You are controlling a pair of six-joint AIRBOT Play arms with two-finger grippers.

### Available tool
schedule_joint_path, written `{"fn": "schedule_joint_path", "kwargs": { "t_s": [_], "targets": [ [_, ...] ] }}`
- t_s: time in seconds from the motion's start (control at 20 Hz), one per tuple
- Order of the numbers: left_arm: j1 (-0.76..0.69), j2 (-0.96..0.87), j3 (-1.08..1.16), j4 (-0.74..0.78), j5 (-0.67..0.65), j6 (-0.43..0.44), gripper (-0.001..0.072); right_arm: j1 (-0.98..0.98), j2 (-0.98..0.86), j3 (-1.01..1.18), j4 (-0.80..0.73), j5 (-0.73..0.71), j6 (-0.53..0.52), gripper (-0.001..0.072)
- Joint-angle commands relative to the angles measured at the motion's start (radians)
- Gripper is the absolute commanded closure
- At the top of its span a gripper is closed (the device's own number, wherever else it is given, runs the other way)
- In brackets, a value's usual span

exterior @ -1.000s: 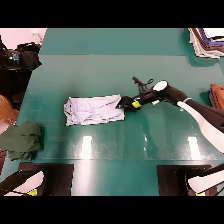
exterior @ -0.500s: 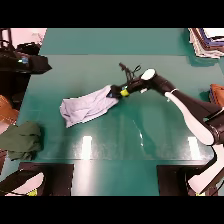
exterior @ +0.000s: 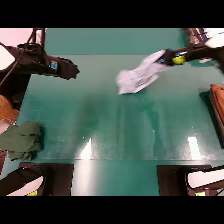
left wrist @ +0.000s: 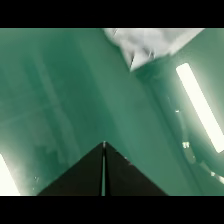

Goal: Fold the shirts.

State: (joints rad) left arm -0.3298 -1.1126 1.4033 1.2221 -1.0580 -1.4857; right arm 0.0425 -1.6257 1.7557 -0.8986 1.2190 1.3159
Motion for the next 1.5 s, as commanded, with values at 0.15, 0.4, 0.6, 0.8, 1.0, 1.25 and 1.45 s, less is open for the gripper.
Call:
{"fn": "schedule_joint_path", "kwargs": {
  "t_s": [0.15,0.4,0.6,0.8,1.0,1.25,1.45],
  "targets": [
    [-0.101,0.001,0.0,-0.014,0.154,-0.064,0.0684,-0.489,0.077,0.013,-0.096,-0.015,0.002,0.0698],
    [-0.101,0.001,0.0,-0.029,0.17,-0.09,0.0684,-0.684,0.04,0.014,-0.089,-0.099,-0.001,0.0698],
    [-0.101,0.001,0.0,-0.029,0.17,-0.09,0.0684,-0.705,0.037,0.039,-0.089,-0.145,-0.014,0.0699],
    [-0.101,0.001,0.0,-0.029,0.168,-0.089,0.0684,-0.689,0.037,0.201,-0.094,-0.129,-0.089,0.0699],
    [-0.101,0.001,0.0,-0.029,0.167,-0.086,0.0684,-0.714,0.042,0.287,-0.1,-0.06,-0.124,0.0699],
    [-0.101,0.001,0.0,-0.027,0.149,-0.085,0.0684,-0.803,0.138,0.108,-0.2,0.029,-0.139,0.0699],
    [-0.101,0.001,0.0,-0.026,0.145,-0.085,0.0684,-0.906,0.267,-0.092,-0.312,0.074,-0.139,0.0698]
  ]
}}
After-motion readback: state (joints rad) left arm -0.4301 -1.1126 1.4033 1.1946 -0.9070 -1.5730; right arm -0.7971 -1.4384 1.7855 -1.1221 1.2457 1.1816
